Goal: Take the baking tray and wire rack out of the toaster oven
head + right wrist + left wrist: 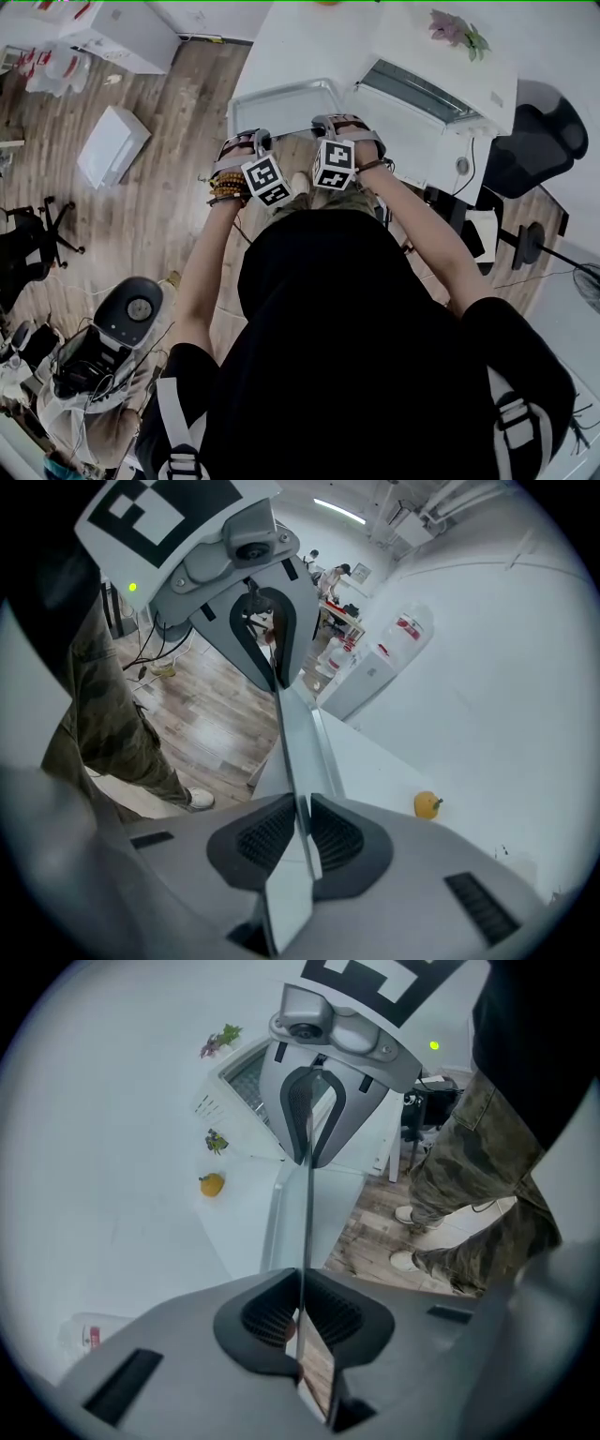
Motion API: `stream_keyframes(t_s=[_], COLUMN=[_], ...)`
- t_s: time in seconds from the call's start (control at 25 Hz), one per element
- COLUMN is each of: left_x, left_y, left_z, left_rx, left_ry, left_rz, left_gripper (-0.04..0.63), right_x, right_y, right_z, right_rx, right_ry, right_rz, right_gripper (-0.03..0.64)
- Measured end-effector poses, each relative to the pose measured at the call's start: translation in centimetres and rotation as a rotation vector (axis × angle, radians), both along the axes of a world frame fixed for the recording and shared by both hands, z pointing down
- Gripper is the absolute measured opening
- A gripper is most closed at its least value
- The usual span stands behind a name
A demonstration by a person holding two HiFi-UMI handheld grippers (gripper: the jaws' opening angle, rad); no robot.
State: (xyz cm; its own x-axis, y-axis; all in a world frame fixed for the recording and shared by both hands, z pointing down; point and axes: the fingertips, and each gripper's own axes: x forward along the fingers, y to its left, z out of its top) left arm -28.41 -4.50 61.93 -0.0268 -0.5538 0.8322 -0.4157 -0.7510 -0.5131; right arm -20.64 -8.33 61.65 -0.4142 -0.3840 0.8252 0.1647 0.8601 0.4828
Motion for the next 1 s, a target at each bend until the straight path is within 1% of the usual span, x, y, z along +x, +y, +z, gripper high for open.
stream_keyframes(t_s=[0.12, 0.16, 0.24, 0.28, 0.36, 0.44, 0.52, 0.6, 0.68, 0.8, 0.92, 1.0], left_x=[-0.3, -0.3, -0.4, -0.5, -0.7, -0.9, -1.1, -0.9, -0.7, -1.1, 0.0, 0.9], left_y=[-0.8, -1.1, -1.8, -2.1, -2.8, -3.3, -3.9, -4.3, -4.5, -4.8, -5.2, -5.3], left_z=[0.3, 0.4, 0.6, 0.7, 1.1, 1.6, 2.2, 2.9, 3.9, 5.3, 6.5, 7.2], left_rx=[-0.018, -0.023, -0.032, -0.036, -0.047, -0.062, -0.075, -0.091, -0.113, -0.153, -0.190, -0.218], left_ry=[0.018, 0.026, 0.038, 0.042, 0.051, 0.066, 0.074, 0.085, 0.105, 0.119, 0.133, 0.147], left_rz=[-0.008, -0.012, -0.016, -0.015, -0.008, -0.002, -0.001, 0.002, 0.009, 0.013, 0.009, 0.007], left_gripper=[0.043, 0.043, 0.044, 0.044, 0.044, 0.044, 0.044, 0.044, 0.044, 0.049, 0.054, 0.057], right_x=[-0.2, 0.0, 0.8, 1.3, 3.0, 5.7, 9.3, 13.6, 17.7, 21.8, 24.9, 26.2], right_y=[-0.5, -0.6, -1.1, -1.4, -2.2, -3.2, -4.0, -4.2, -3.8, -2.8, -1.6, -0.9], right_z=[0.2, 0.1, -0.3, -0.9, -2.3, -3.6, -4.0, -3.8, -3.6, -3.2, -2.9, -2.7], right_rx=[0.004, 0.003, 0.014, 0.025, 0.045, 0.042, 0.012, -0.021, -0.032, -0.025, -0.020, -0.021], right_ry=[0.000, 0.000, -0.014, -0.038, -0.116, -0.206, -0.286, -0.336, -0.356, -0.368, -0.372, -0.380], right_rz=[-0.026, -0.029, -0.007, 0.023, 0.137, 0.313, 0.497, 0.660, 0.791, 0.916, 0.996, 1.045], right_gripper=[0.068, 0.100, 0.186, 0.189, 0.189, 0.189, 0.188, 0.183, 0.178, 0.172, 0.167, 0.164])
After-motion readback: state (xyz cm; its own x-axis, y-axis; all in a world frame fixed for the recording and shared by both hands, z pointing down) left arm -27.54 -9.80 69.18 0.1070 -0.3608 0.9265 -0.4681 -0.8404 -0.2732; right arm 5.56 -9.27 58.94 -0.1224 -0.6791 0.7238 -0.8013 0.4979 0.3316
